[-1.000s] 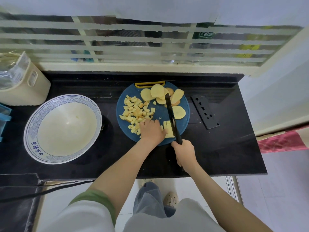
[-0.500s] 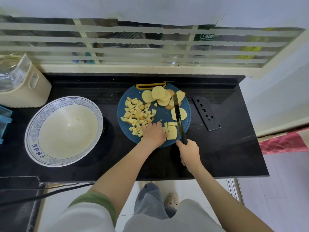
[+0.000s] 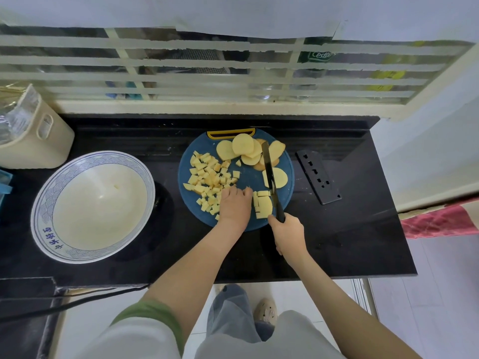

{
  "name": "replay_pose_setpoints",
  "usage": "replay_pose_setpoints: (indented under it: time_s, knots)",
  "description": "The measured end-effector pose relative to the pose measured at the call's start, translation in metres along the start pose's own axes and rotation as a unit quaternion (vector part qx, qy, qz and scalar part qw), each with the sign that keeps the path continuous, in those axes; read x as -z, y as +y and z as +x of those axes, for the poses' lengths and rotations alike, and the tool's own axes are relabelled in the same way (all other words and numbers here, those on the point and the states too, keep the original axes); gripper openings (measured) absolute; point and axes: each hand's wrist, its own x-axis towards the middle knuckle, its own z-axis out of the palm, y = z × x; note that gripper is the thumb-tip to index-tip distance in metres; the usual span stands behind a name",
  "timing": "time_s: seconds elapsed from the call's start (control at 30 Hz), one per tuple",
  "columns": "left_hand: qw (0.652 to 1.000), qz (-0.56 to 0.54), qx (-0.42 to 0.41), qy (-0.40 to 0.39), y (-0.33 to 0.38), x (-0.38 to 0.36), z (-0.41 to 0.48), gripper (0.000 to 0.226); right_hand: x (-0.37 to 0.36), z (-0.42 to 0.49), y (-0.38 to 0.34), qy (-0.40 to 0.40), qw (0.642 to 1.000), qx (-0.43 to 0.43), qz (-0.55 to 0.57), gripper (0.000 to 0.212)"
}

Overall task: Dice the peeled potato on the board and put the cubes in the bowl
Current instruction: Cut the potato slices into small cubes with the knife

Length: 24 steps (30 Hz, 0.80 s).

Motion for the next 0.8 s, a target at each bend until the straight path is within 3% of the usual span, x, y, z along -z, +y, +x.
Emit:
replay_pose_setpoints:
  time_s: [0.1, 0.37, 0.8]
  knots:
    - [1.000, -0.017, -0.016, 0.005, -0.005, -0.003, 0.001, 0.064, -0.003, 0.000, 0.000, -0.006, 1.000, 0.002, -0.001, 0.023]
    - [0.997, -0.066, -0.007, 0.036, -0.015, -0.006, -0.001, 0.025, -0.012, 0.001, -0.005, -0.017, 1.000, 0.017, -0.009, 0.026]
    - [0.983, -0.170, 0.007, 0.067, -0.038, -0.006, 0.002, 0.025, -0.024, 0.004, -0.020, -0.019, 0.999, 0.032, -0.014, 0.026]
